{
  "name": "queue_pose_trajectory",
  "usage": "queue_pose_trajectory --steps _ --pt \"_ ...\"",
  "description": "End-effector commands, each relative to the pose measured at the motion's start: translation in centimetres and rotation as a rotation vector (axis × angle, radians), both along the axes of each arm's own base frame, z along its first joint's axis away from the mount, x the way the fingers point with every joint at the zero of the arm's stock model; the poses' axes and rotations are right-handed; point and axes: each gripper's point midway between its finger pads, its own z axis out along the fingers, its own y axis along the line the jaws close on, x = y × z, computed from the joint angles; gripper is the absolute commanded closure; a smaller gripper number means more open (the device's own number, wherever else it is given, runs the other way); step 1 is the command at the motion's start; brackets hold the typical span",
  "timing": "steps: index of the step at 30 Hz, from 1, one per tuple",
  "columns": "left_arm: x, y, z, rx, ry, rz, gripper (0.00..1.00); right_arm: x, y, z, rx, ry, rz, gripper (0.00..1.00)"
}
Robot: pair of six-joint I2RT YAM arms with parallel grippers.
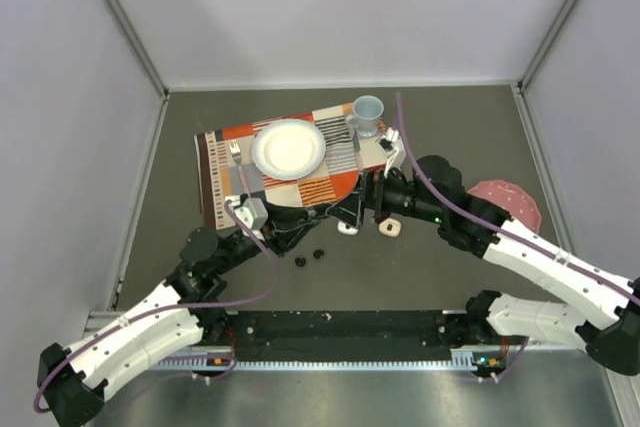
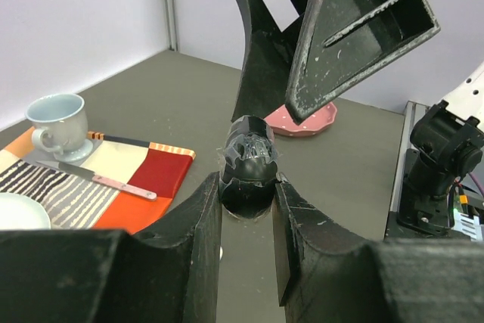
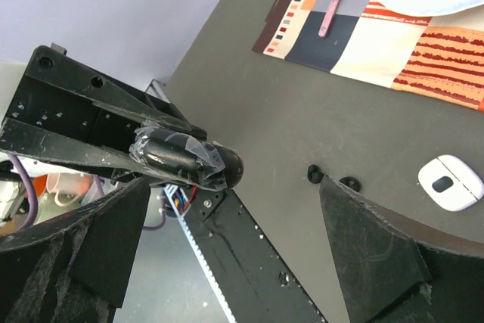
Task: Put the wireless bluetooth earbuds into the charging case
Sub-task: Open the charging case.
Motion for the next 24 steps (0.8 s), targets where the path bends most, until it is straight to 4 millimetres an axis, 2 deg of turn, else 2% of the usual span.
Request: queue_pose_trajectory --steps 1,12,17,24 --pt "-0.3 0.1 2.9 -0.057 -0.059 -0.011 1.00 -0.2 0.9 2.3 0.025 -0.052 0.028 0.06" --pt "-0.7 0.0 3.8 -0.084 -0.078 -0.029 1.00 0.7 1.1 1.5 -0.012 -0.039 -0.014 0.07" --pt "-2.3 -0.4 4.6 -0.099 -0.113 -0.115 1.00 1.2 1.1 1.2 -0.023 -0.029 -0.039 0.07" --pt "-4.0 -0.3 5.1 -0.103 -0.149 -0.189 1.00 1.6 1.4 2.1 -0.002 -0.034 -0.053 0.06"
